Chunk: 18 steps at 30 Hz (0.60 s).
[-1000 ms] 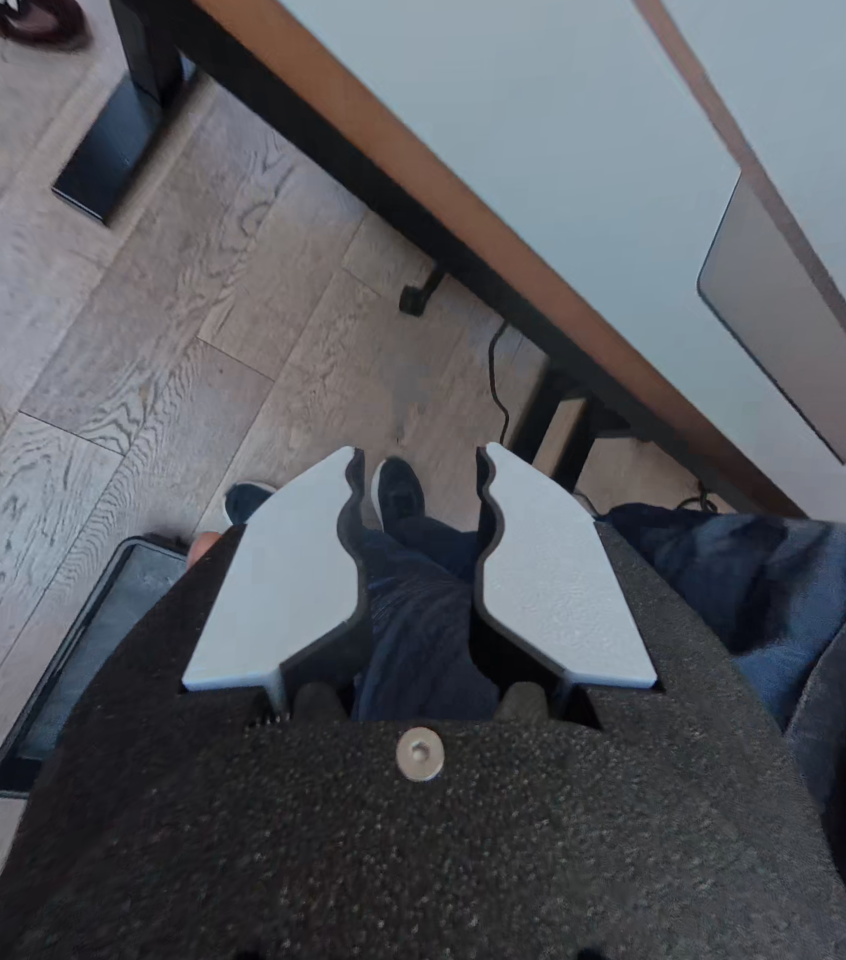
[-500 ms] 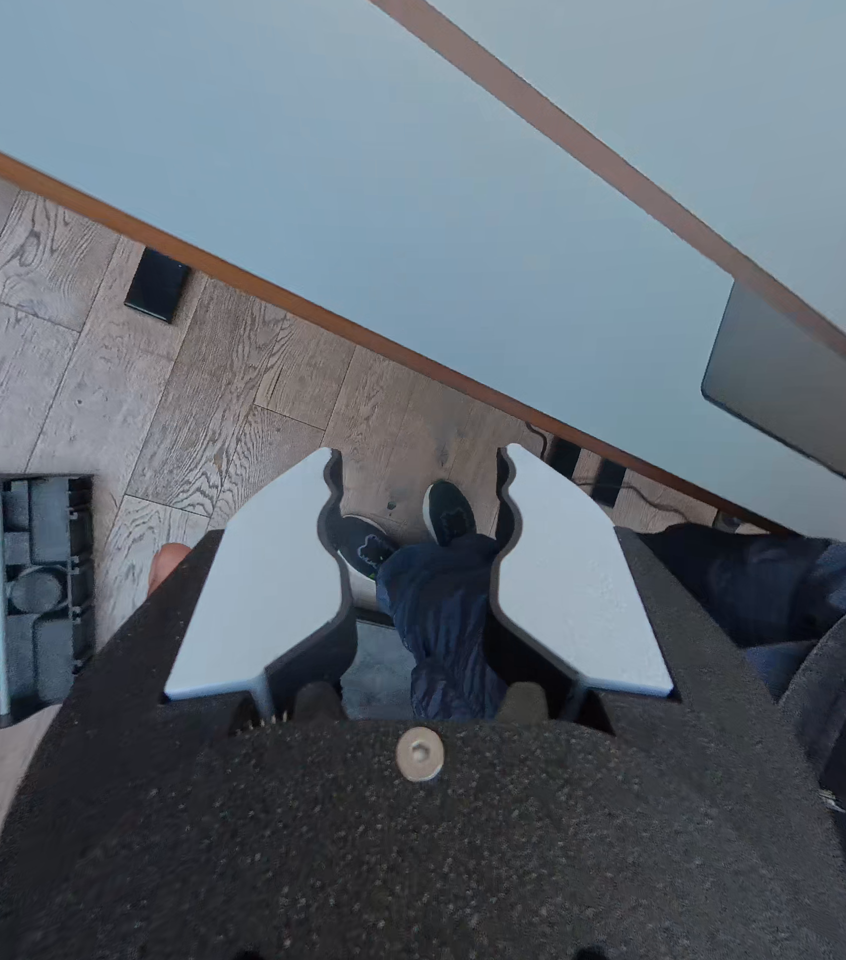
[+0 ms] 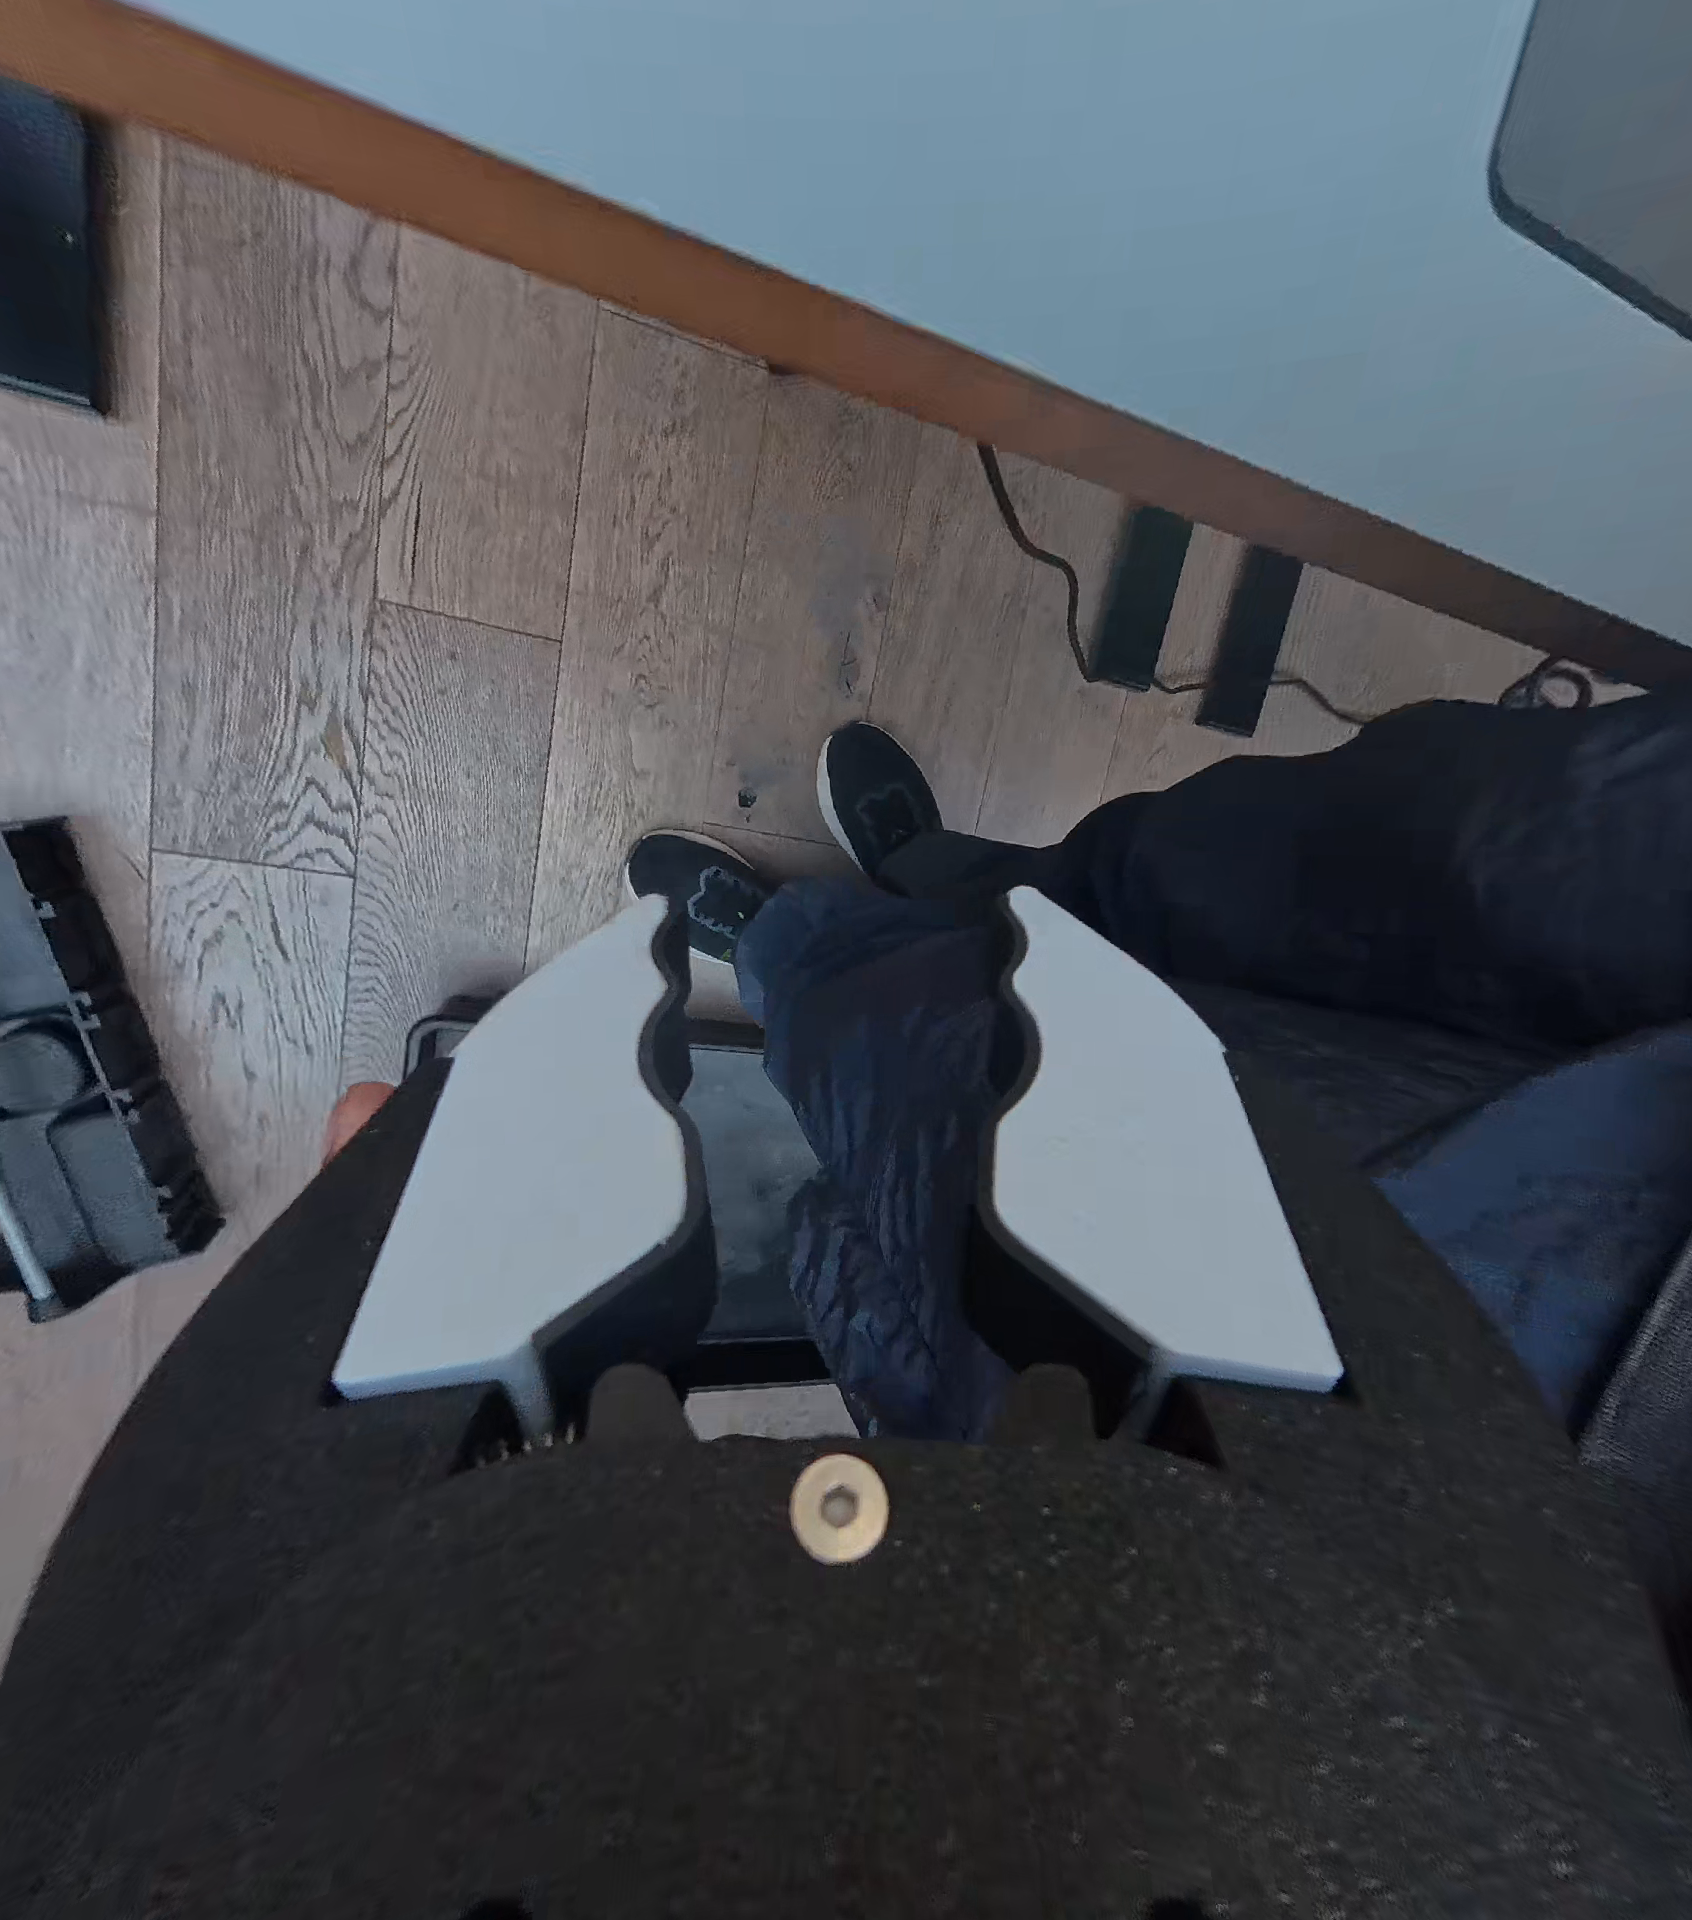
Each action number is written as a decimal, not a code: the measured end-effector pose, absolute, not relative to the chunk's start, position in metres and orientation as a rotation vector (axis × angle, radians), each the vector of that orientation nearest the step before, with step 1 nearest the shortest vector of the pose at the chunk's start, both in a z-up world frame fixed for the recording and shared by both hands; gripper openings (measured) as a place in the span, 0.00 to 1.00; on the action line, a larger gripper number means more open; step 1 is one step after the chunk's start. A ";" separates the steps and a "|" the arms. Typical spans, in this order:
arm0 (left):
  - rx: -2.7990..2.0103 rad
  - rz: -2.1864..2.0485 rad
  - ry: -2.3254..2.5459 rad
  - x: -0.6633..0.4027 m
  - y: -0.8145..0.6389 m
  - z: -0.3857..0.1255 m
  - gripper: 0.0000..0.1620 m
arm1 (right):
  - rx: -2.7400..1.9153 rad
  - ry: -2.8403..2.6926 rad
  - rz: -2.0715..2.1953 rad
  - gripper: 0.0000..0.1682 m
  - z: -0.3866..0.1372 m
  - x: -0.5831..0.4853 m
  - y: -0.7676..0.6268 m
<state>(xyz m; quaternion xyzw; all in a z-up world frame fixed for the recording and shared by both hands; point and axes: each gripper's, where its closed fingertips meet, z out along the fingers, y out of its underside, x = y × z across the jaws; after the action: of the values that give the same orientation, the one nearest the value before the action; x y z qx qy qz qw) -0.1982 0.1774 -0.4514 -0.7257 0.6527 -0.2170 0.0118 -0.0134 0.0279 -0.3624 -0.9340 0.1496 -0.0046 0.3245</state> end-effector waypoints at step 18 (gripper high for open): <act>-2.550 -0.592 1.501 -0.323 0.157 -0.455 0.32 | -2.477 -0.136 0.121 0.26 -0.368 -0.074 0.075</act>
<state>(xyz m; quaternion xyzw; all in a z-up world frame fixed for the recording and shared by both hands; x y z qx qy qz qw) -0.3231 0.1575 -0.4551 -0.8434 0.4964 -0.1957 0.0621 -0.0737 0.0747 -0.3685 -0.9438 -0.0518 0.0461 0.3231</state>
